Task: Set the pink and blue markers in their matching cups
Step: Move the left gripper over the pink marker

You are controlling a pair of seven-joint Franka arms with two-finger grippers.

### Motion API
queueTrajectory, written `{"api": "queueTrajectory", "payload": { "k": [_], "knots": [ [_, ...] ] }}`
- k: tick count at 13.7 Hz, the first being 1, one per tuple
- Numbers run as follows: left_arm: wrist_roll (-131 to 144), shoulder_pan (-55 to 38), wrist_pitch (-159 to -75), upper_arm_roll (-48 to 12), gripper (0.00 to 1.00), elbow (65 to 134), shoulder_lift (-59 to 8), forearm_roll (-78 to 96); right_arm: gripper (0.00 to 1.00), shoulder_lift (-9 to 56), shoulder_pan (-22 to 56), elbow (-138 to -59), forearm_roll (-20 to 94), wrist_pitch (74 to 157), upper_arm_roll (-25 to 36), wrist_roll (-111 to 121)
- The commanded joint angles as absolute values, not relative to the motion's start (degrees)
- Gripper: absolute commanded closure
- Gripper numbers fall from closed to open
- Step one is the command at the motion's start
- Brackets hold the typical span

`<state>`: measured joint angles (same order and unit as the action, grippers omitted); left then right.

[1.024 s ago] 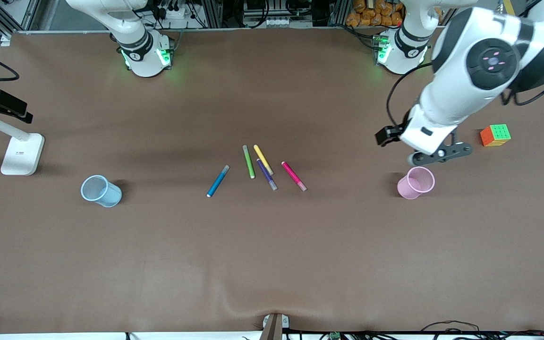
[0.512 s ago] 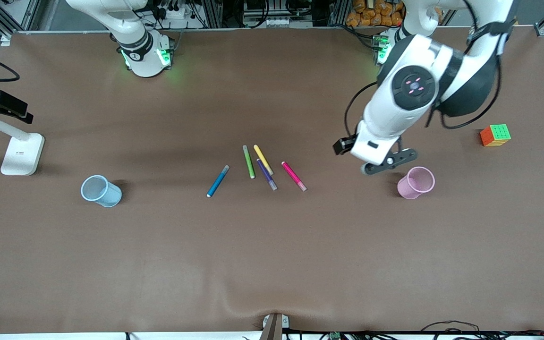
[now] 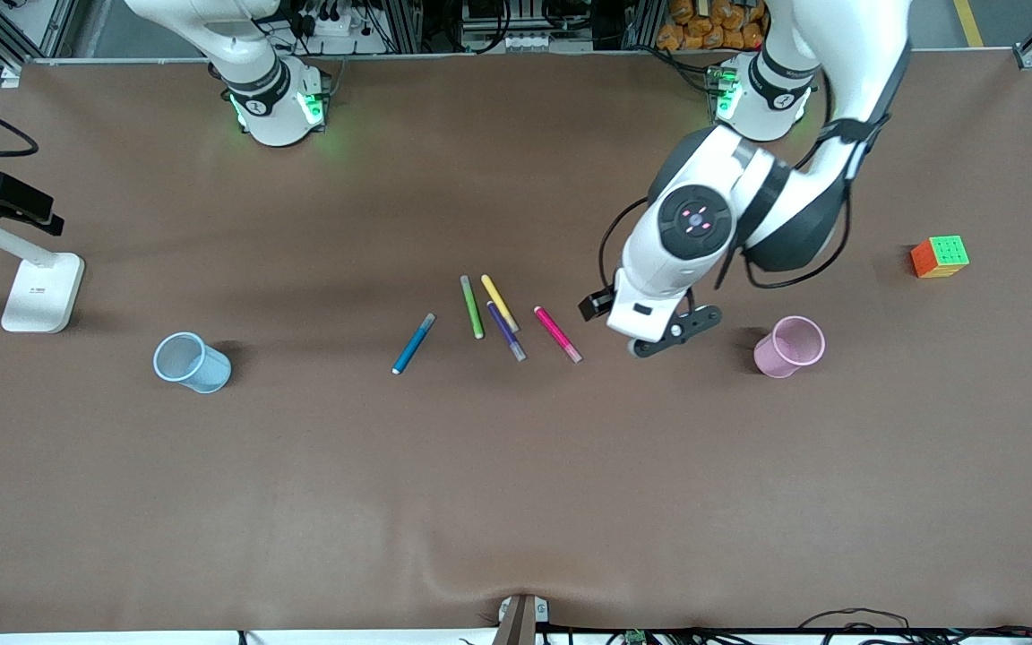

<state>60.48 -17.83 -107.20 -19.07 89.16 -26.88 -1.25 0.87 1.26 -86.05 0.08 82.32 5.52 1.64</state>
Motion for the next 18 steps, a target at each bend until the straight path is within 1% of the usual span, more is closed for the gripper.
{"api": "queueTrajectory", "payload": {
  "k": [1, 12, 16, 18],
  "knots": [
    [62.57, -19.42, -108.97, -18.72, 0.00, 87.28, -30.22, -2.64, 0.00, 1.41, 0.53, -85.08, -0.18, 81.65, 5.19, 2.11],
    [69.96, -22.50, -120.58, -18.54, 0.00, 85.78, -41.65, -2.55, 0.00, 5.18, 0.61, -85.08, -0.88, 81.74, 5.19, 2.29],
    [71.45, -23.81, -123.13, -17.49, 0.00, 85.78, -43.77, -2.55, 0.00, 5.62, 0.88, -85.08, -0.71, 81.65, 5.18, 1.32],
    [73.12, -25.39, -124.54, -15.83, 0.00, 85.78, -44.56, -2.55, 0.00, 5.98, 0.53, -85.17, -0.09, 81.74, 5.10, 1.14]
  ]
}}
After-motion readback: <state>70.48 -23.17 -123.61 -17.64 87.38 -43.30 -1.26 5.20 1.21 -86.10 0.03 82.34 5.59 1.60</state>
